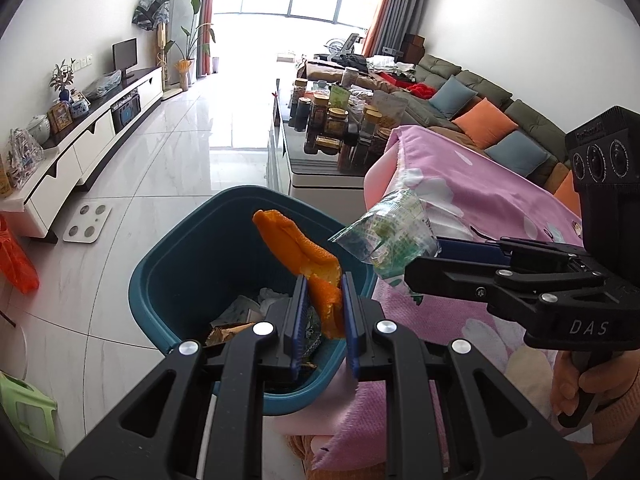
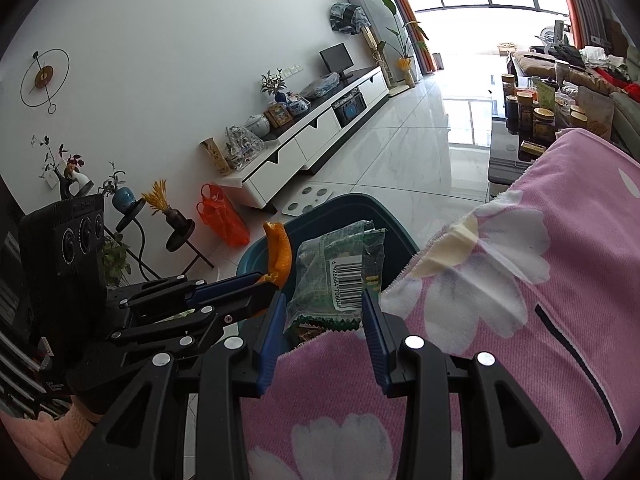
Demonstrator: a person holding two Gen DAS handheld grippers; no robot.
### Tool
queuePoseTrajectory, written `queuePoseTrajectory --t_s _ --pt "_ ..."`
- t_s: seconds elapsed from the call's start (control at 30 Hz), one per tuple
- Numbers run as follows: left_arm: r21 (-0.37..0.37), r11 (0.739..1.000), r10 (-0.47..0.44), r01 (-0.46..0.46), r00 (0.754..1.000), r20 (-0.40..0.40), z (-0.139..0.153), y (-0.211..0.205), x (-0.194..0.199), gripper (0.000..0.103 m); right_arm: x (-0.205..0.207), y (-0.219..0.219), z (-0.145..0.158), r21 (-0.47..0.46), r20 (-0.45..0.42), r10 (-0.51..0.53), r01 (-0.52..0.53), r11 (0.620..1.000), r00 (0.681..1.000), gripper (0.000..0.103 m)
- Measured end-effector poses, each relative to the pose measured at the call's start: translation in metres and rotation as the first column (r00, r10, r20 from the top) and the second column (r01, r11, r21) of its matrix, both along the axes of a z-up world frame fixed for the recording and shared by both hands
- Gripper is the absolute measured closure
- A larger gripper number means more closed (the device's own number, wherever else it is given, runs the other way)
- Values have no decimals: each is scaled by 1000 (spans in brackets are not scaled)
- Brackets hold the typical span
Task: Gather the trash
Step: 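Carry the held orange wrapper and plastic wrapper over the teal bin, then open both tools over the teal bin to drop the trash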
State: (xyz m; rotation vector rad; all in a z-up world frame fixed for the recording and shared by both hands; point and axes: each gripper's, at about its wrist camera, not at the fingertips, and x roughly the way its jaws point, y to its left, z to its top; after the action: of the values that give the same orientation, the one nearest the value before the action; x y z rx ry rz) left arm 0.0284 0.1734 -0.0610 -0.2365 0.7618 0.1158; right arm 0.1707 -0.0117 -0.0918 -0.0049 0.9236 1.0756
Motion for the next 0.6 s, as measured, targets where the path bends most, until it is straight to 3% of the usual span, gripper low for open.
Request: queuePoseTrajectory --t_s 0.6 --pt "-54 997 46 -49 998 -41 -27 24 15 85 15 31 -15 -45 -42 -1 0 999 999 64"
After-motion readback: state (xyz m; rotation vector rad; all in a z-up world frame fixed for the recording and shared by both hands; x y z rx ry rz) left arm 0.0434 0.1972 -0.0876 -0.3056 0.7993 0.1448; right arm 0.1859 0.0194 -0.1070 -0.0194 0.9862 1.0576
